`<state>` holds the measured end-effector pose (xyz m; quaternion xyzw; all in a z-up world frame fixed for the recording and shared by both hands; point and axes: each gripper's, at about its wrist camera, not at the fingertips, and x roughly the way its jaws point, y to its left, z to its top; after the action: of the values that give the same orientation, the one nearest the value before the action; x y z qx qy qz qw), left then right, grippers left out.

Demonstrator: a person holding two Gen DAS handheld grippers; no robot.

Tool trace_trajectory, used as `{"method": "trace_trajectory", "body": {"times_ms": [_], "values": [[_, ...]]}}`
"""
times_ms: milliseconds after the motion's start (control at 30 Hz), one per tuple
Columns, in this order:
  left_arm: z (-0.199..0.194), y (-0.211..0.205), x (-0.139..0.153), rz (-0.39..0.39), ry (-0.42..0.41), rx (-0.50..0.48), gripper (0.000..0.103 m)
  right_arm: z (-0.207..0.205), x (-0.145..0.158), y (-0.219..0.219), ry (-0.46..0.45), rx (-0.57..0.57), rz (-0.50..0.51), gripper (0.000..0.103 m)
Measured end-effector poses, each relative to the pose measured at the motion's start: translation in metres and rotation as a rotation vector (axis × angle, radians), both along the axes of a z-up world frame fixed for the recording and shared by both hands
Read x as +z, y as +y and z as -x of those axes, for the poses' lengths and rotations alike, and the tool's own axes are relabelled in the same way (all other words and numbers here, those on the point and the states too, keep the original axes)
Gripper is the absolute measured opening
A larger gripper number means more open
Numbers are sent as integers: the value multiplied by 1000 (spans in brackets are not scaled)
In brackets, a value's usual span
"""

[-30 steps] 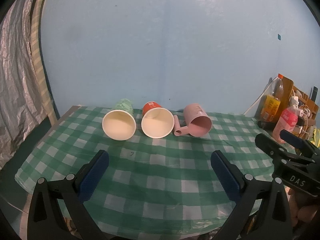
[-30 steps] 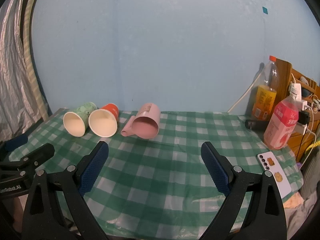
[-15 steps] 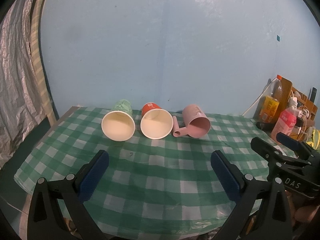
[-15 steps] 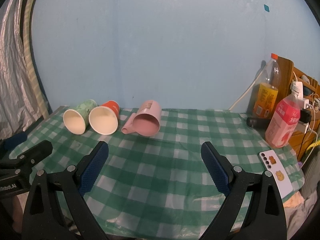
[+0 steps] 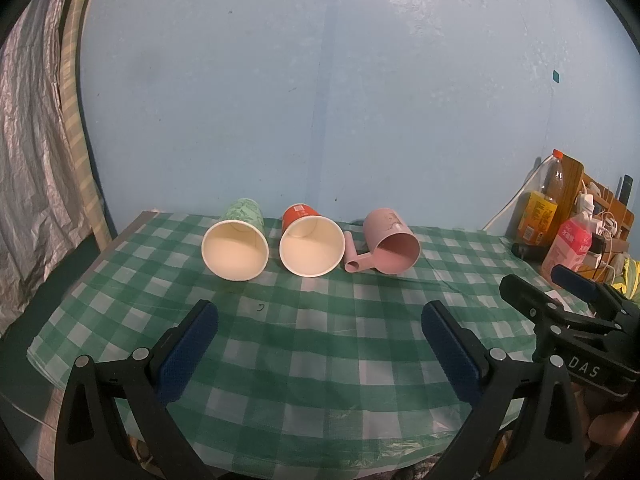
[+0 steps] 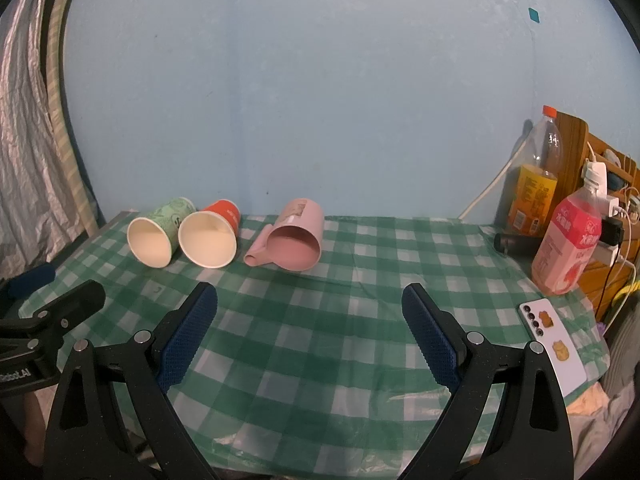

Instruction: Flip cup upside down

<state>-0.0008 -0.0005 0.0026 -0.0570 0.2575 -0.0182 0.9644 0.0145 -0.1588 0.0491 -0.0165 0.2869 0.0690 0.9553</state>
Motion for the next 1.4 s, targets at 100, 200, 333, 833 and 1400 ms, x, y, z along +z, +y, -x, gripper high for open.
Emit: {"method": "trace_trajectory", "body": {"times_ms": [100, 200, 333, 833, 1400], "values": [[0, -1, 0, -3, -3, 1, 102, -1, 0, 0, 1, -1, -3, 93], [0, 0, 0, -2, -2, 1, 103, 0, 0, 0, 1, -1, -2, 93], [1, 0, 0, -2, -2, 1, 102, 0, 0, 0, 1, -1, -3, 93], [0, 0, 0, -2, 0, 0, 103, -1, -1, 0, 3, 0, -4, 93], [0, -5, -7, -5, 19, 2, 103, -1, -7, 2, 13, 4, -10, 93]]}}
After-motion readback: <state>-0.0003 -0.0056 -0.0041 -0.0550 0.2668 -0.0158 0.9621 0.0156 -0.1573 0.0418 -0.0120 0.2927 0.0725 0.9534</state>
